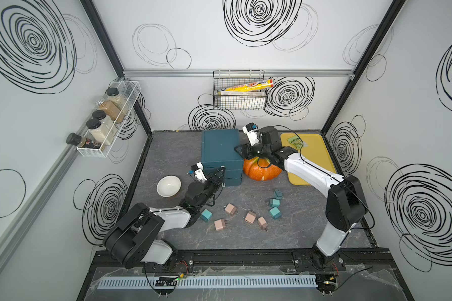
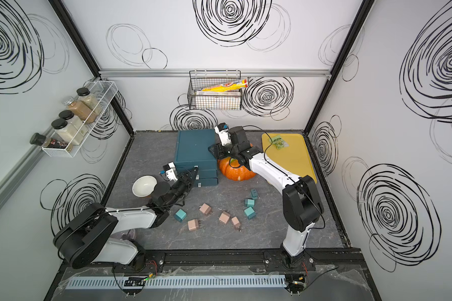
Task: Place the plugs into the drawer by color
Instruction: Open the drawer in the storage box.
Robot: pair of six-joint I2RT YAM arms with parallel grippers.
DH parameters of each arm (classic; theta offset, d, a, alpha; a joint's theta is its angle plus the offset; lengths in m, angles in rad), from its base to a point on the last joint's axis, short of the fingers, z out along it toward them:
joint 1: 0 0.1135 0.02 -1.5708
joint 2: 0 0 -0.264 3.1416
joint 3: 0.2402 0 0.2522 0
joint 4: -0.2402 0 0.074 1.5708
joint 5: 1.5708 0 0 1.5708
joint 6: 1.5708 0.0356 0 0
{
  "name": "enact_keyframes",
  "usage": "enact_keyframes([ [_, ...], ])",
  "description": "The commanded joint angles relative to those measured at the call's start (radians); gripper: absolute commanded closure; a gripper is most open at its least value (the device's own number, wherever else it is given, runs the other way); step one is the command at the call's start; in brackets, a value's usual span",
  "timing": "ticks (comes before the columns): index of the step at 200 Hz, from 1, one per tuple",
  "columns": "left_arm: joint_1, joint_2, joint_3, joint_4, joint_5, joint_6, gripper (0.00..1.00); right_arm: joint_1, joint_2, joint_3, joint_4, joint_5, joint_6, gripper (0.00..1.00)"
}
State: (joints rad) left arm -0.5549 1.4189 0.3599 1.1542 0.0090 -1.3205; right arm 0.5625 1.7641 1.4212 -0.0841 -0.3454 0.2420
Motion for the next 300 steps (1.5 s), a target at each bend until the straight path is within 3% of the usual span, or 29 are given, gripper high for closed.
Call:
enact_keyframes([
  [1,-0.015,-0.046,-0.023,0.016,0.032,0.034,1.0,0.005,0.036,-0.04,-0.1,-0.004,-0.035,0.51],
  [52,-0.098,-0.236,-0.122,-0.062,0.022,0.056,1.0,0.004,0.054,-0.028,-0.105,-0.003,-0.033,0.53],
  [113,-0.191,-0.506,-0.188,-0.31,-0.038,0.106,1.0,0.004,0.086,0.008,-0.097,-0.031,-0.005,0.53],
  [165,-0.236,-0.551,-0.256,-0.323,-0.067,0.111,1.0,0.004,0.087,0.01,-0.089,-0.026,0.029,0.53],
  [186,-0.296,-0.592,-0.23,-0.415,-0.132,0.147,1.0,0.004,0.087,0.007,-0.087,-0.021,0.036,0.53],
  [216,-0.3,-0.626,-0.241,-0.447,-0.143,0.148,0.96,0.004,0.086,0.001,-0.085,-0.016,0.037,0.53],
  [240,-0.326,-0.63,-0.258,-0.426,-0.147,0.14,1.0,0.004,0.087,0.002,-0.087,-0.007,0.033,0.53],
  [253,-0.332,-0.632,-0.255,-0.44,-0.16,0.142,0.9,0.004,0.092,0.004,-0.089,-0.01,0.033,0.53],
  [271,-0.332,-0.646,-0.259,-0.459,-0.173,0.144,0.83,0.004,0.091,0.001,-0.089,-0.017,0.034,0.53],
  [285,-0.332,-0.663,-0.266,-0.465,-0.173,0.149,0.65,0.004,0.086,-0.003,-0.088,-0.019,0.033,0.52],
  [300,-0.332,-0.69,-0.259,-0.51,-0.189,0.159,0.47,0.004,0.08,0.001,-0.088,-0.026,0.033,0.42],
])
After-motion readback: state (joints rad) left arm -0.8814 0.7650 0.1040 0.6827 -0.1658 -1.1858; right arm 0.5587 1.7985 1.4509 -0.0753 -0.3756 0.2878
